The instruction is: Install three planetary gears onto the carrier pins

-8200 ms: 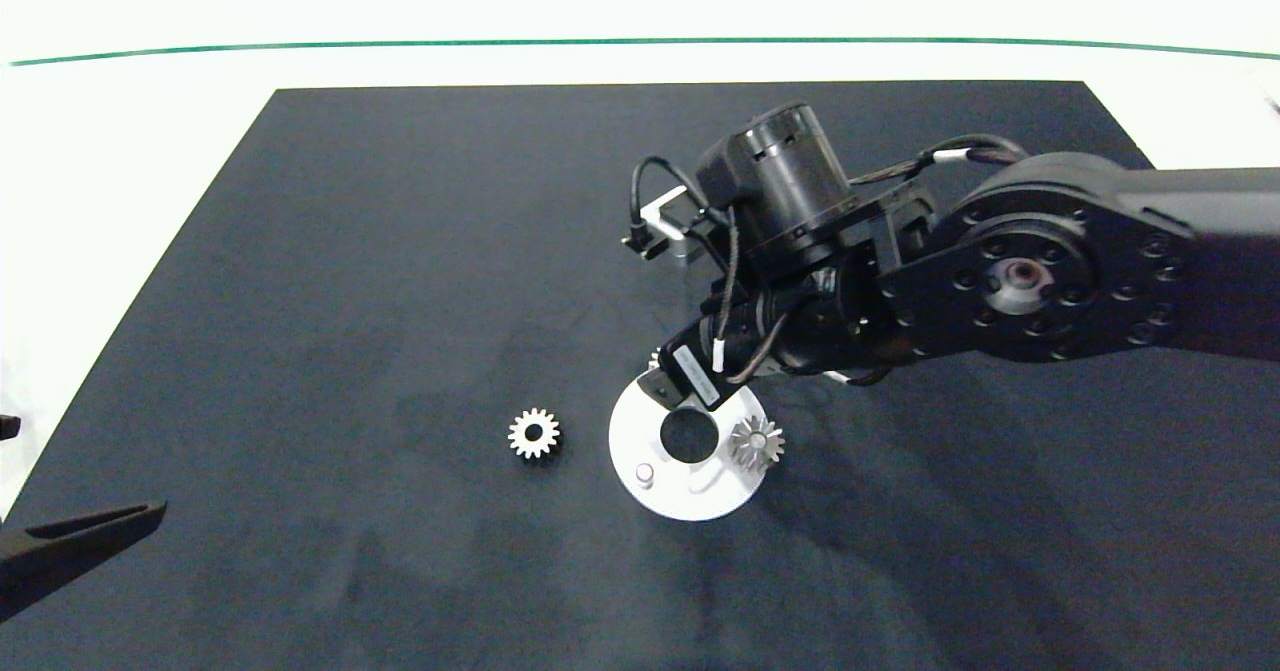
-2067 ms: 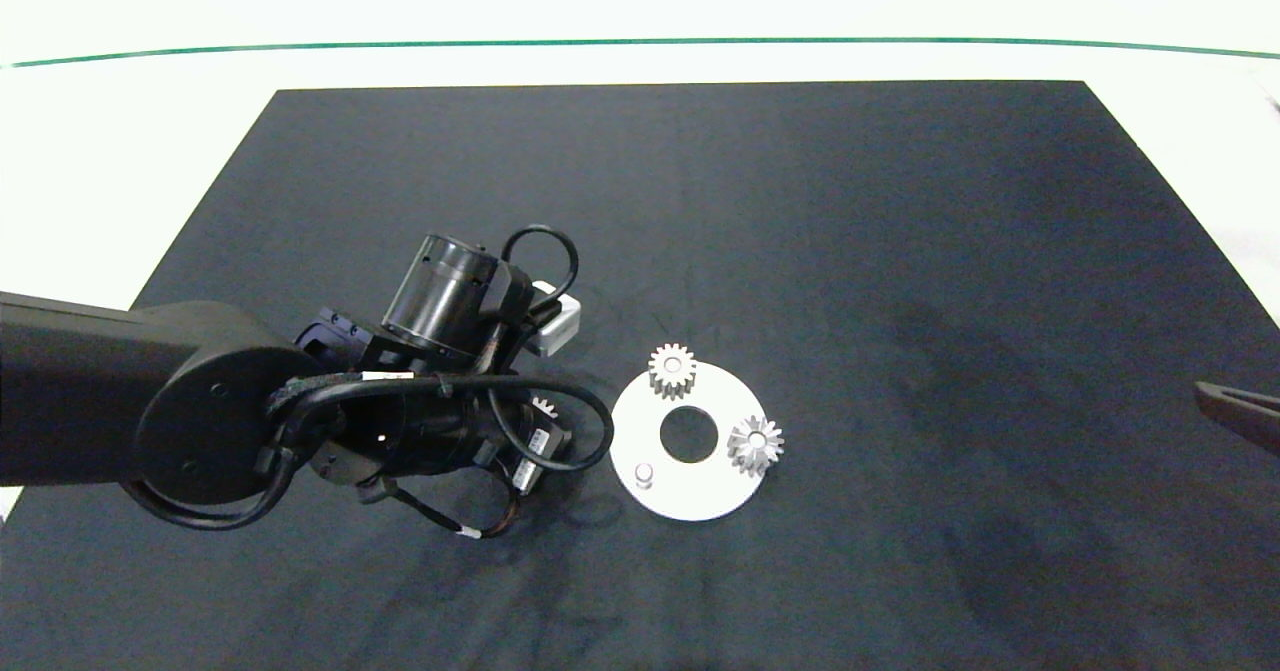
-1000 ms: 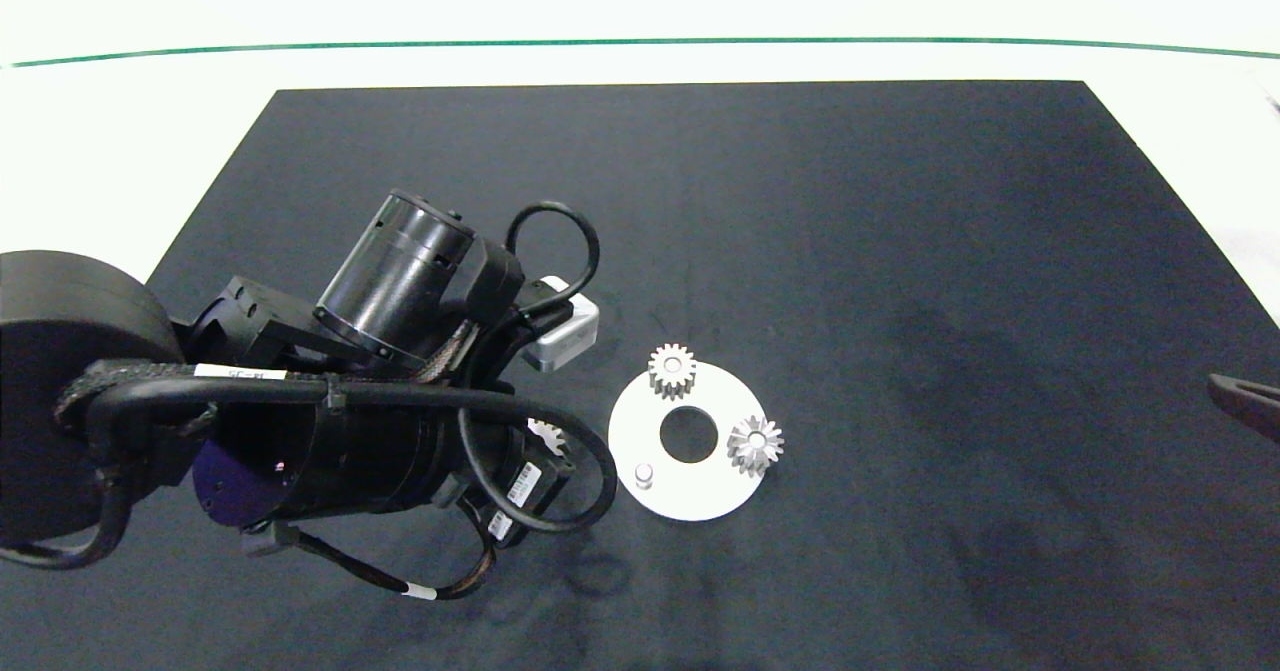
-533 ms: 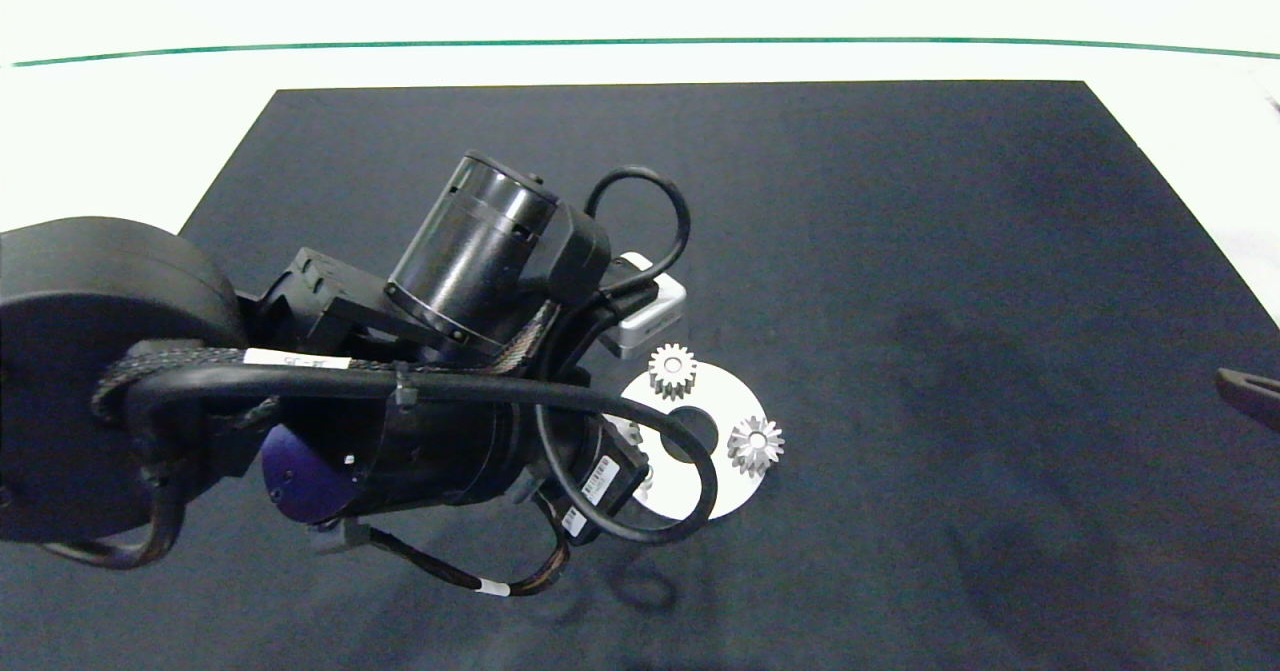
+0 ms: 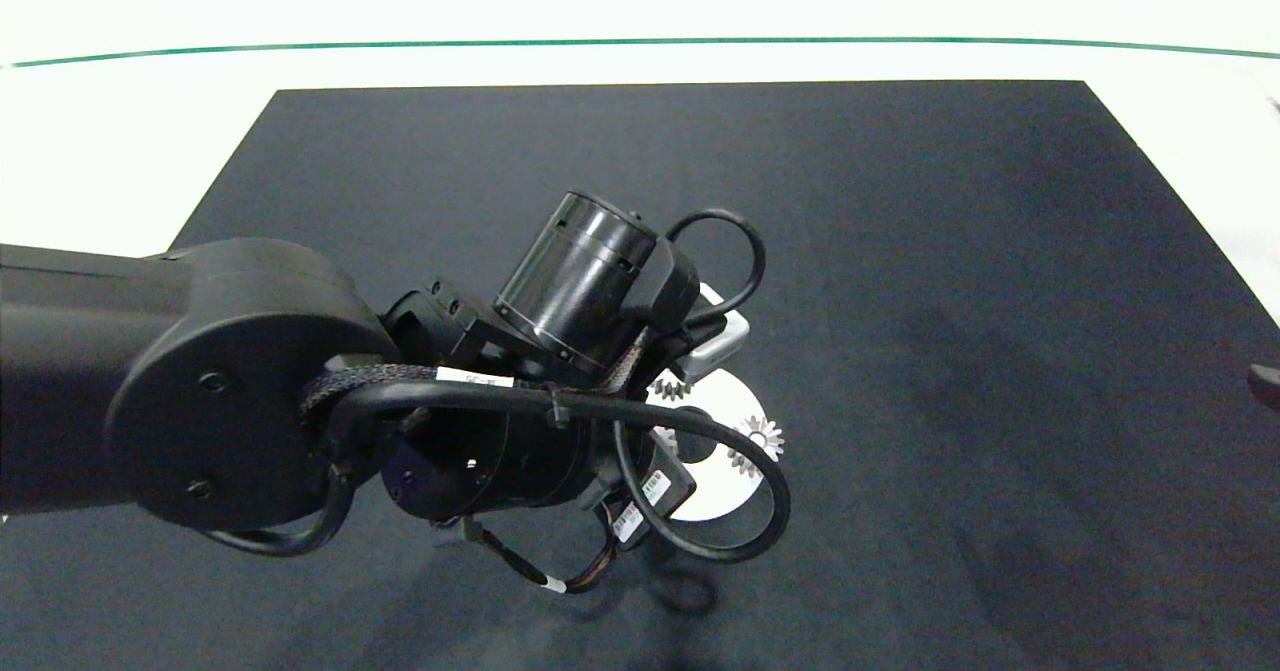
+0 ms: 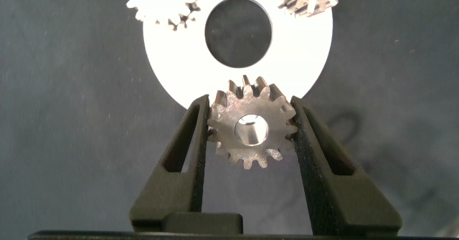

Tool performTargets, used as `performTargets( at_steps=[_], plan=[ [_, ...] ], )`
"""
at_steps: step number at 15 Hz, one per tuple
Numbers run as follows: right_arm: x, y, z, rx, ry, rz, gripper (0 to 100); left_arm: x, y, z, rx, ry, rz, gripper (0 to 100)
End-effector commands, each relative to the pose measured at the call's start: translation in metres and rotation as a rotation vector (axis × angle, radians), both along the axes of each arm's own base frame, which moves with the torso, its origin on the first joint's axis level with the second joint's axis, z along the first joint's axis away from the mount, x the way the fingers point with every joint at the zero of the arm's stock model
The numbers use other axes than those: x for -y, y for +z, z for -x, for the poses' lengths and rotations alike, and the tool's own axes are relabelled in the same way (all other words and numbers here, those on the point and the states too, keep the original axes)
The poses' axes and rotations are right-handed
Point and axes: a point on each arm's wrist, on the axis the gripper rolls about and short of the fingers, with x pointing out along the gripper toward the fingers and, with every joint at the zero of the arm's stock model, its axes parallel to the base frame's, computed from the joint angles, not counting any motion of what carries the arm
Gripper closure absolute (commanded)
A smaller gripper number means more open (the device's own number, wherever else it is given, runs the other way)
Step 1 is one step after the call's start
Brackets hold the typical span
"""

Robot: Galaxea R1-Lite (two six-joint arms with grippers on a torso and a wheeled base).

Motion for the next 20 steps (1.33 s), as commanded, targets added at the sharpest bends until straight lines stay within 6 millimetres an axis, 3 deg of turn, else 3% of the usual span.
performTargets(
  at_steps=[1, 7, 20],
  plan=[
    [0.0009, -0.0001, 0.0011, 0.002, -0.001, 0.001, 0, 0.0012, -0.0093, -0.0096, -0.013, 0.012, -0.032, 90],
    [0.0009, -0.0002, 0.0011, 0.001, -0.001, 0.003, 0, -0.0077, -0.0077, -0.0072, -0.009, 0.014, -0.042, 90],
    [0.0025, -0.0017, 0.0032, 0.007, 0.006, 0.017, 0, -0.0007, -0.0133, -0.0023, -0.022, -0.009, -0.054, 90]
  ],
)
